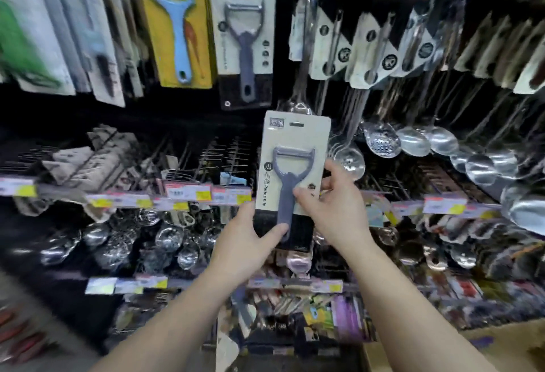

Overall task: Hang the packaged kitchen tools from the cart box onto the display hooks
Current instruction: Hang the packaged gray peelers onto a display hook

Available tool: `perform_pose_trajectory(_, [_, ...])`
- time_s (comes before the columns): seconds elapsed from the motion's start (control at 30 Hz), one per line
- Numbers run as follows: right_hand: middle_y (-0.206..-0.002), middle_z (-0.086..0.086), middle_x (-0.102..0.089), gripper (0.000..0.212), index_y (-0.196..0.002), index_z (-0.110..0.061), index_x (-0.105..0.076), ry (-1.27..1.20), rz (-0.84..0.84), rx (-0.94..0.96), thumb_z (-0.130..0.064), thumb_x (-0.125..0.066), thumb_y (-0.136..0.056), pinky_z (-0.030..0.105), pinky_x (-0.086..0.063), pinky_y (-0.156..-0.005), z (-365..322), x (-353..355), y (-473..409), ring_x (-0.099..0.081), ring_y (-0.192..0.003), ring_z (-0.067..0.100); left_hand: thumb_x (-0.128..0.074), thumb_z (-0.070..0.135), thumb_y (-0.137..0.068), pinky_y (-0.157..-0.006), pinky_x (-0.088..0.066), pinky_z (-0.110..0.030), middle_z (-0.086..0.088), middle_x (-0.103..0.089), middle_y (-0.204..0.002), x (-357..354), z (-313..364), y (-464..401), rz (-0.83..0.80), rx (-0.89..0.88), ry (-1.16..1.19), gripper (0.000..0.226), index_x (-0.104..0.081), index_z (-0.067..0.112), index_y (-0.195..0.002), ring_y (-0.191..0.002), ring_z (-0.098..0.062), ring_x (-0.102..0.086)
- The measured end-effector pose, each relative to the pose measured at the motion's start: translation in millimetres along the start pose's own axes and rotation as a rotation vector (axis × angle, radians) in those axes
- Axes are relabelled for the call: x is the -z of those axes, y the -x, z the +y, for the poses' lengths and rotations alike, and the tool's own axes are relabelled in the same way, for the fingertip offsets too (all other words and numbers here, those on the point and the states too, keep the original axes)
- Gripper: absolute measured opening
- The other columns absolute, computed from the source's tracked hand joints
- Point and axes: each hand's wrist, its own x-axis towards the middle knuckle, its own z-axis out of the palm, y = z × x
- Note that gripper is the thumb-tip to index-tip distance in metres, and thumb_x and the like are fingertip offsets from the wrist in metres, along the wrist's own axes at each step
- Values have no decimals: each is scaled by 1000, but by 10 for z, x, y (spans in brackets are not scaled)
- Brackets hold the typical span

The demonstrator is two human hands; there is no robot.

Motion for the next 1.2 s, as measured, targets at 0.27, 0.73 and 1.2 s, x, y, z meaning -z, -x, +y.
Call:
perform_pose_trajectory(0.27, [-86,-11,-65,57,-134,-34,-46,12,1,73,-32,-75,-84,21,-48,-63,-586,-564,-445,-64,-73,5,-64,60,-76,-88,-55,-42,19,-68,-104,767,-170,-409,17,-56,14,41,-44,44,-109,-98,-10,-67])
perform_pose_trajectory(0.73, [-87,-17,-59,79,-149,-39,-30,0,212,178,-33,-75,-84,19,-46,-62,-1287,-685,-860,-60,-71,-4,-67,40,-92,-65,-46,-12,27,-64,-100,1396,30,-1068,20,-302,12,43,-35,49,-118,-84,10,-61])
perform_pose_trajectory(1.2, [-97,-19,-58,84,-152,-41,-25,6,217,280,-32,-75,-85,13,-47,-59,-1379,-227,-1248,-56,-65,-3,-68,42,-91,-82,-56,-29,27,-66,-104,1207,549,-1259,117,-327,148,35,-45,48,-117,-93,6,-63])
